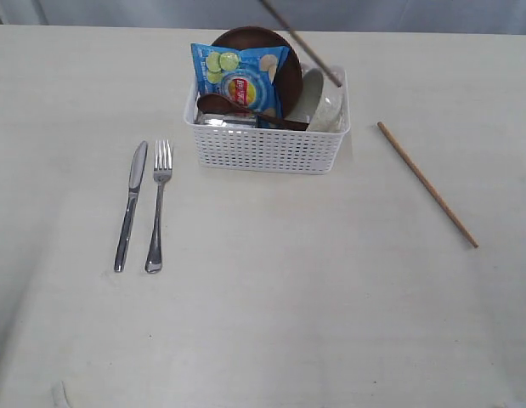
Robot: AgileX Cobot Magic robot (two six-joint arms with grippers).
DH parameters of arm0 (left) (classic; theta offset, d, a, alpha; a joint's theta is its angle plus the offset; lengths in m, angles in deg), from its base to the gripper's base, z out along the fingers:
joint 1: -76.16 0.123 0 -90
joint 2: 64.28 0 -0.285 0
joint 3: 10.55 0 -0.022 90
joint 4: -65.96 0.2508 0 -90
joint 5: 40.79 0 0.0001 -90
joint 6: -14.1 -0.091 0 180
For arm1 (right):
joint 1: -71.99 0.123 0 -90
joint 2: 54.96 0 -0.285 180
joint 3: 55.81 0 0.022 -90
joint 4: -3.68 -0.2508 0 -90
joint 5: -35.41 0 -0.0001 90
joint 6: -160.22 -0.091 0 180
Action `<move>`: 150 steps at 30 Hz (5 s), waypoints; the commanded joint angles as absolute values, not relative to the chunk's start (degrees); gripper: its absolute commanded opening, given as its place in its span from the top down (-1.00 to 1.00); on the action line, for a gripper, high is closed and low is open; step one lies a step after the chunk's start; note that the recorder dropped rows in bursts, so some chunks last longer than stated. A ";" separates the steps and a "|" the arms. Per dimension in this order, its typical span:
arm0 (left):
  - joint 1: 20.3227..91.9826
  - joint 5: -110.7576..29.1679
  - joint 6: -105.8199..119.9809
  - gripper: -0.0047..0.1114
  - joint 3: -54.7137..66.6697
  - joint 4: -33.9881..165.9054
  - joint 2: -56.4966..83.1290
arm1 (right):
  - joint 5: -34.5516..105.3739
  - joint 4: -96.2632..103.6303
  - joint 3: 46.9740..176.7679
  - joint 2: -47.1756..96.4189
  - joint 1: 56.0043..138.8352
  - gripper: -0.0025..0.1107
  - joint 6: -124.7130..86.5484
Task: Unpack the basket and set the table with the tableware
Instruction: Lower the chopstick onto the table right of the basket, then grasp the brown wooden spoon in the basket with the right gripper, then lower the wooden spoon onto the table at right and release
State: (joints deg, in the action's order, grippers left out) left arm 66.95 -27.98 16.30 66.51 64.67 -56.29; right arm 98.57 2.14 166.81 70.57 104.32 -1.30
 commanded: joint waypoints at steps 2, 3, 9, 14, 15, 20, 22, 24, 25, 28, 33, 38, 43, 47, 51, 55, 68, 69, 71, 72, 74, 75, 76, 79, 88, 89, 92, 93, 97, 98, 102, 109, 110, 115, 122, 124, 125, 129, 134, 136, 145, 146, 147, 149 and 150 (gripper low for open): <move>66.89 -28.60 16.28 0.92 66.67 64.19 -56.50 | 105.37 4.37 166.86 67.81 95.52 0.96 -9.39; 66.89 -28.60 16.28 0.92 66.67 64.19 -56.50 | 105.37 4.13 166.71 67.94 93.55 0.96 -11.06; 66.89 -28.60 16.28 0.92 66.67 64.19 -56.50 | 105.37 3.68 154.14 67.94 84.03 0.96 -20.84; 66.89 -28.60 16.28 0.92 66.67 64.19 -56.50 | 99.97 2.32 137.71 67.94 79.51 0.96 -23.61; 66.89 -28.60 16.28 0.92 66.67 64.19 -56.50 | 98.34 1.85 135.28 67.94 79.35 0.96 -23.61; 66.89 -28.60 16.28 0.92 66.67 64.19 -56.50 | 87.83 -0.95 124.08 67.94 79.35 0.95 -24.34; 66.89 -28.60 16.28 0.92 66.67 64.19 -56.50 | 87.32 -0.82 123.60 67.94 79.47 0.69 -24.23; 66.89 -28.60 16.28 0.92 66.67 64.19 -56.50 | 88.14 -0.82 124.82 67.81 79.47 0.29 -23.66; 66.89 -28.60 16.28 0.92 66.67 64.19 -56.50 | 90.46 -1.28 126.91 67.47 79.47 0.10 -23.64; 66.89 -28.60 16.28 0.92 66.67 64.19 -56.50 | 95.75 -6.96 133.33 63.85 79.60 0.04 -19.19; 66.89 -28.60 16.28 0.92 66.67 64.19 -56.50 | 97.23 -32.36 141.66 56.07 84.76 0.14 6.49; 66.89 -28.60 16.28 0.92 66.67 64.19 -56.50 | 96.20 -23.75 146.84 58.61 95.85 0.59 8.19; 66.89 -28.60 16.28 0.92 66.67 64.19 -56.50 | 97.15 -17.03 151.44 66.24 102.48 0.38 8.78; 66.89 -28.60 16.28 0.92 66.67 64.19 -56.50 | 97.36 -11.41 155.90 73.14 105.66 0.12 8.53; 66.89 -28.60 16.28 0.92 66.67 64.19 -56.50 | 97.41 -5.97 161.24 79.57 106.94 0.11 6.53; 66.89 -28.60 16.28 0.92 66.67 64.19 -56.50 | 97.55 -4.27 168.49 86.39 106.94 0.11 5.12; 66.89 -28.60 16.28 0.92 66.67 64.22 -56.50 | 97.06 -2.01 174.12 93.26 106.94 0.31 5.12; 66.89 -28.60 16.28 0.92 66.67 64.22 -56.50 | 97.06 -2.01 174.12 93.26 106.94 0.41 5.12; 66.89 -28.60 16.28 0.92 66.67 64.22 -56.50 | 97.06 -2.01 174.12 93.26 106.94 0.68 5.30; 66.89 -28.60 16.28 0.92 66.67 64.22 -56.50 | 97.06 -2.01 174.12 93.26 106.94 0.78 5.30; 66.89 -28.60 16.28 0.92 66.67 64.22 -56.50 | 96.98 -2.01 174.12 93.26 106.94 0.96 5.30; 66.89 -28.60 16.28 0.92 66.67 64.22 -56.50 | 96.98 -2.01 174.12 93.09 106.94 0.96 5.30; 66.89 -28.60 16.28 0.92 66.67 64.22 -56.50 | 96.98 -2.12 174.12 93.01 106.94 0.96 5.30; 66.89 -28.60 16.28 0.92 66.67 64.22 -56.50 | 97.37 -2.23 174.64 90.87 107.56 0.96 5.30; 66.89 -28.60 16.28 0.92 66.67 64.22 -56.50 | 98.98 -2.39 176.87 79.44 108.89 0.96 4.94; 66.89 -28.60 16.28 0.92 66.67 64.22 -56.50 | 99.57 -2.10 176.87 78.05 108.66 0.96 4.46; 66.89 -28.60 16.28 0.92 66.67 64.22 -56.50 | 101.85 2.30 176.87 74.41 107.57 0.96 0.40; 66.89 -28.60 16.28 0.92 66.67 64.22 -56.50 | 102.85 5.27 176.87 73.29 106.94 0.96 -1.78; 66.89 -28.60 16.28 0.92 66.67 64.22 -56.50 | 105.37 13.20 176.87 70.89 101.52 0.96 -11.24; 66.89 -28.60 16.28 0.92 66.67 64.22 -56.50 | 105.37 13.32 176.87 70.89 99.79 0.96 -14.32; 66.89 -28.60 16.28 0.92 66.67 64.22 -56.50 | 105.37 10.04 171.48 70.65 91.05 0.96 -22.91; 66.89 -28.60 16.28 0.92 66.67 64.22 -56.50 | 105.37 3.68 150.92 70.76 81.41 0.96 -24.13; 66.89 -28.60 16.28 0.92 66.67 64.22 -56.50 | 104.26 3.68 148.22 70.76 81.01 0.96 -24.13; 66.89 -28.60 16.28 0.92 66.67 64.22 -56.50 | 93.65 3.68 133.69 70.76 80.74 0.96 -25.23; 66.89 -28.60 16.28 0.92 66.67 64.22 -56.50 | 83.59 3.68 122.86 70.84 79.82 0.96 -31.78; 66.89 -28.60 16.28 0.92 66.67 64.22 -56.50 | 83.73 3.68 122.10 70.98 79.56 0.96 -31.78; 66.89 -28.60 16.28 0.92 66.67 64.22 -56.50 | 83.90 3.68 121.87 71.10 79.45 0.96 -31.56; 66.89 -28.60 16.28 0.92 66.67 64.22 -56.50 | 84.29 3.68 121.87 70.99 79.45 0.96 -30.81; 66.89 -28.60 16.28 0.92 66.67 64.22 -56.50 | 84.29 6.13 122.23 70.77 79.45 0.96 -30.82; 66.89 -28.60 16.28 0.92 66.67 64.22 -56.50 | 84.29 6.60 122.23 70.77 79.45 0.96 -30.82; 66.89 -28.60 16.28 0.92 66.67 64.22 -56.50 | 84.29 6.59 122.23 70.77 79.45 0.08 -29.46; 66.89 -28.60 16.28 0.92 66.67 64.22 -56.50 | 84.29 6.59 122.38 70.77 79.45 -0.03 -29.46; 66.89 -28.60 16.28 0.92 66.67 64.22 -56.50 | 84.29 6.59 122.70 70.60 79.45 -0.08 -29.46; 66.89 -28.60 16.28 0.92 66.67 64.22 -56.50 | 84.52 8.31 123.78 69.88 79.45 -0.07 -29.46; 66.89 -28.60 16.28 0.92 66.67 64.22 -56.50 | 84.52 10.14 124.49 69.30 79.45 -0.05 -30.14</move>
State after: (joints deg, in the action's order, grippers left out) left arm 66.95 -27.98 16.30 66.51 64.67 -56.29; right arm 84.50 6.76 122.90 70.96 79.86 -30.11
